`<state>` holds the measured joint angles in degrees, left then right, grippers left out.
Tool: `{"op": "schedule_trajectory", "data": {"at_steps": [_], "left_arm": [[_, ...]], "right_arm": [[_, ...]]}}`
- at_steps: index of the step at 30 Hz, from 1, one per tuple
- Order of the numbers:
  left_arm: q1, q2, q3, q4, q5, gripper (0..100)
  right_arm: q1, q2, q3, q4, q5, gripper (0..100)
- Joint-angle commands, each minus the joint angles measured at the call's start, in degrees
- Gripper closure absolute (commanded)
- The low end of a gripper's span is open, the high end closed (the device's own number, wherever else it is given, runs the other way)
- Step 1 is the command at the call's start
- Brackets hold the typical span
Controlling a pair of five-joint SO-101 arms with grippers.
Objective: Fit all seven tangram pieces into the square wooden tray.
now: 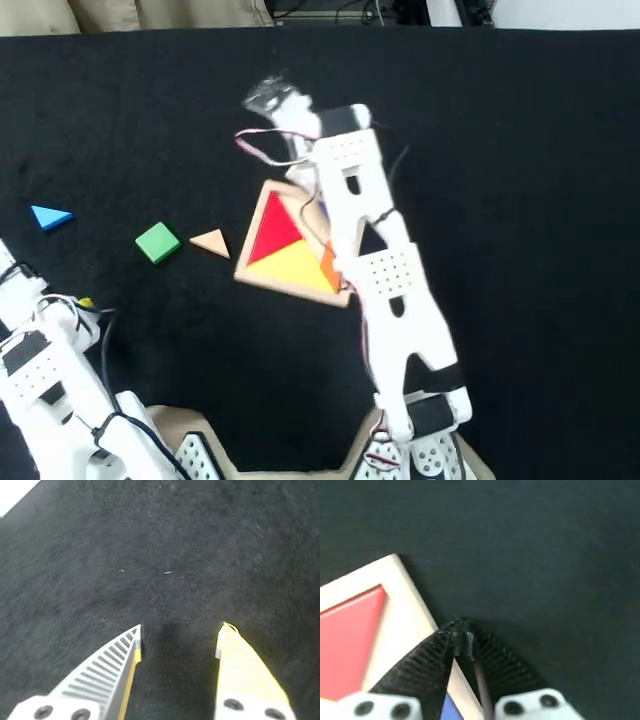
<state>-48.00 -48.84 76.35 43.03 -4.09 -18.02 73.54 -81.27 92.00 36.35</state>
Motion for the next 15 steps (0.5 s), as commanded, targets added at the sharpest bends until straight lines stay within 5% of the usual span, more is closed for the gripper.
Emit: {"op": "schedule_trajectory", "data": {"at_steps": [1, 15], "left_arm": [[0.8, -1.1, 0.4, -2.1, 0.4, 76], [0.8, -1.1, 0.4, -2.2, 0.4, 76]], "right_arm": [[-4.0, -0.5, -3.8, 3.2, 1.5, 98.8], [-7.4, -1.0, -4.0, 8.9, 4.3, 98.8]]}}
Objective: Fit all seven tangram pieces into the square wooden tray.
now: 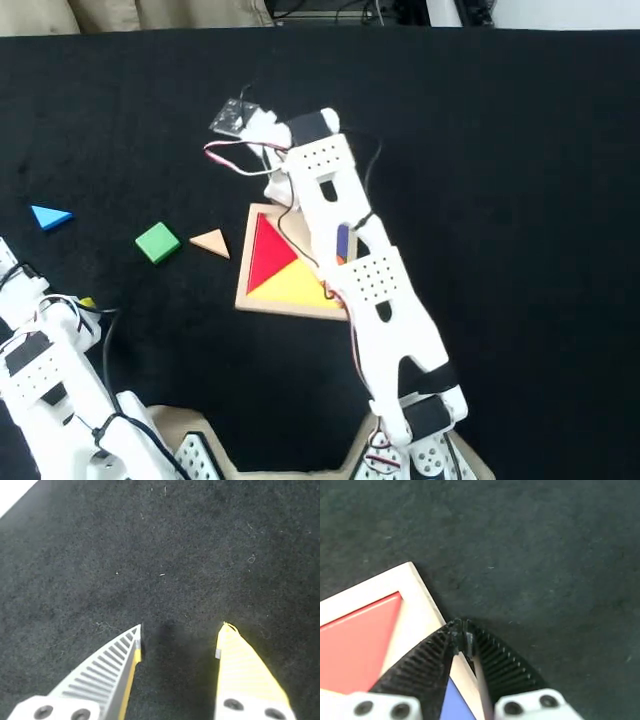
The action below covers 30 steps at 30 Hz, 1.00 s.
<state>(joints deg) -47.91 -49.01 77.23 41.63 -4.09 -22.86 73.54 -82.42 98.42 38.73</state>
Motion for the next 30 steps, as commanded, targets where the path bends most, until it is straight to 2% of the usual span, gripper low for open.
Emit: {"op": "schedule_trajectory", "data": {"at_steps": [1, 4, 8, 12, 14, 17, 21, 24, 30], "left_arm": [[0.7, -0.9, -0.5, -0.8, 0.4, 76], [0.7, -0.9, -0.5, -0.9, 0.6, 76], [0.8, -1.0, -0.5, -1.0, 0.8, 76], [0.8, -1.0, -0.8, -1.0, 1.6, 76], [0.9, -1.0, -1.0, -1.1, 4.8, 75], [4.4, -1.0, -0.9, -1.1, 7.7, 75], [10.2, -1.0, -1.3, -0.9, 4.2, 76], [14.5, -0.9, -3.8, 1.7, 0.2, 80], [25.2, -1.0, -15.3, 15.8, -12.0, 83]], "right_arm": [[-2.8, -1.0, -2.9, 2.5, 2.1, 98.8], [-2.8, -2.5, -6.3, 2.5, 0.4, 98.8], [-0.9, -8.3, -13.8, 2.5, -6.3, 98.8], [1.2, -20.2, -8.8, 2.9, -11.7, 98.8], [2.9, -25.5, -6.0, 2.9, -15.0, 98.8], [4.6, -33.7, -1.5, 2.8, -17.8, 98.8], [4.4, -43.8, 5.9, 2.8, -19.7, 98.8], [4.5, -52.0, 13.0, 2.8, -22.3, 98.8], [4.5, -71.3, 34.5, 2.7, -25.0, 98.8]]}}
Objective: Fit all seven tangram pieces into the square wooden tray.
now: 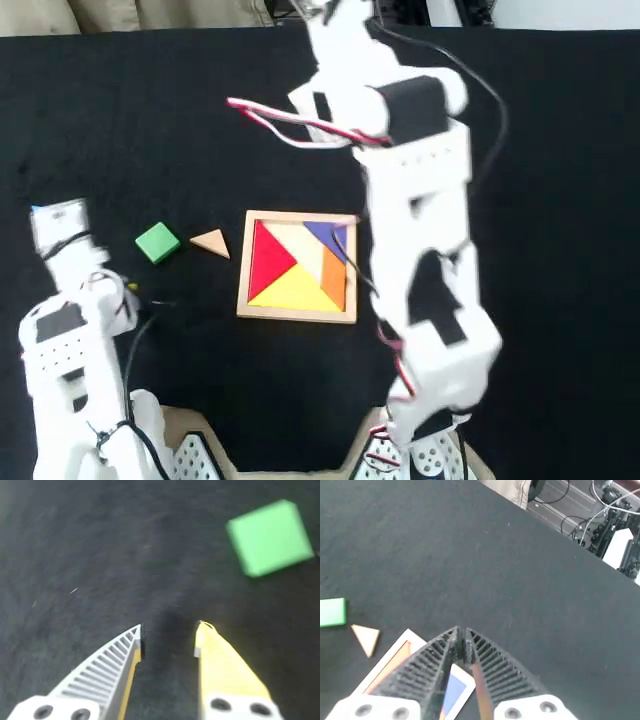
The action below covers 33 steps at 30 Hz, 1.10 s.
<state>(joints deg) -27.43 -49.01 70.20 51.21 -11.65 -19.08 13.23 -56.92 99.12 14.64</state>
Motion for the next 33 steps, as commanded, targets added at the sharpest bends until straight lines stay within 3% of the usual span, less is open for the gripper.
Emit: {"op": "schedule_trajectory", "data": {"at_steps": [1, 5, 8, 14, 18, 22, 26, 33], "left_arm": [[5.8, -1.0, -10.9, 8.4, -4.6, 83], [8.7, -1.0, -21.1, 19.3, -6.1, 83], [13.0, -0.4, -26.2, 23.6, -12.7, 83], [16.2, 4.4, -29.5, 25.1, -27.8, 82], [16.0, 14.6, -33.3, 26.5, -36.4, 77], [17.9, 25.7, -42.5, 26.2, -36.4, 72], [23.7, 34.6, -50.9, 26.0, -31.2, 72], [26.3, 46.8, -51.5, 7.6, -24.4, 72]], "right_arm": [[0.7, -13.9, 13.1, 1.8, -1.2, 98.8], [1.6, -23.0, 30.5, 0.5, -1.4, 98.8], [4.4, -27.7, 45.4, -4.6, -1.5, 98.7], [15.1, -33.5, 75.2, -26.5, -1.8, 98.7], [18.2, -34.2, 88.3, -40.2, -8.5, 98.7], [18.5, -34.2, 96.0, -50.4, -11.3, 98.7], [18.5, -34.2, 103.3, -60.3, -11.3, 98.7], [19.5, -34.2, 109.7, -71.1, -11.2, 98.7]]}}
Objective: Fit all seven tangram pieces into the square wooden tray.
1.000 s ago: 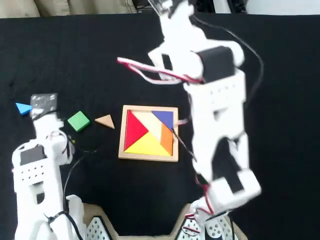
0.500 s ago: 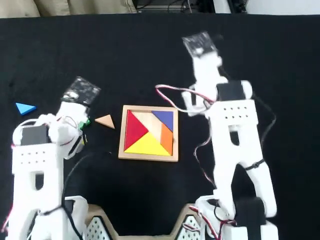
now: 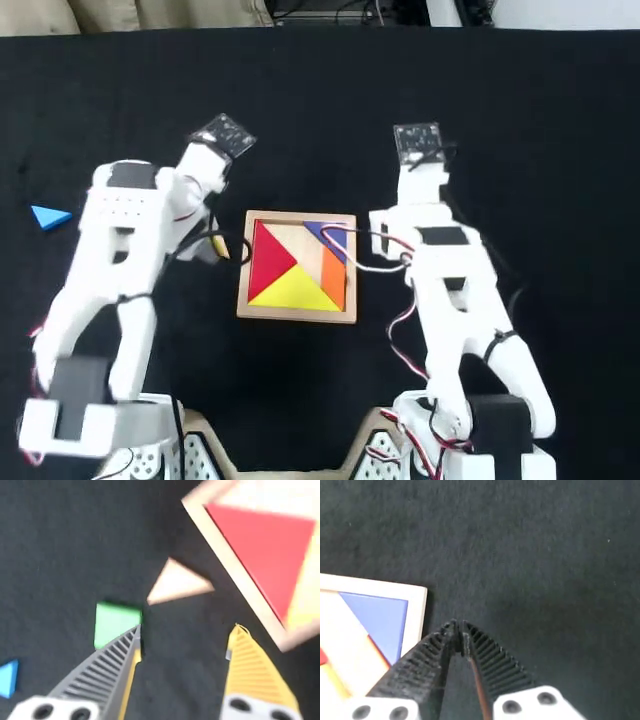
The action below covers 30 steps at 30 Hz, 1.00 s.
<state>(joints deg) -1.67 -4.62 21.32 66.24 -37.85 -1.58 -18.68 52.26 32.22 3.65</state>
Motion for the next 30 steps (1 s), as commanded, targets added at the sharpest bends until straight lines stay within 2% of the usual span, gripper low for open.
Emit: {"op": "schedule_trajectory", "data": {"at_steps": [1, 6, 11, 16, 30], "left_arm": [[0.3, 3.6, -2.4, -10.2, 1.8, 72], [-5.1, 7.0, -2.3, -19.5, 1.4, 79], [-10.0, 9.1, -1.3, -24.1, -2.6, 80], [-7.7, 9.8, 4.4, -24.5, -6.5, 80], [-4.5, 9.8, 12.4, -24.0, -6.6, 80]], "right_arm": [[2.5, -2.3, 1.2, -5.6, -0.2, 98.7], [3.3, -2.2, 3.7, -10.6, -0.1, 98.7], [3.3, -1.8, 4.0, -11.8, -0.1, 98.7], [3.3, 2.3, 1.2, -11.8, -0.1, 98.7], [3.7, 8.2, -2.4, -11.3, -0.1, 98.7]]}}
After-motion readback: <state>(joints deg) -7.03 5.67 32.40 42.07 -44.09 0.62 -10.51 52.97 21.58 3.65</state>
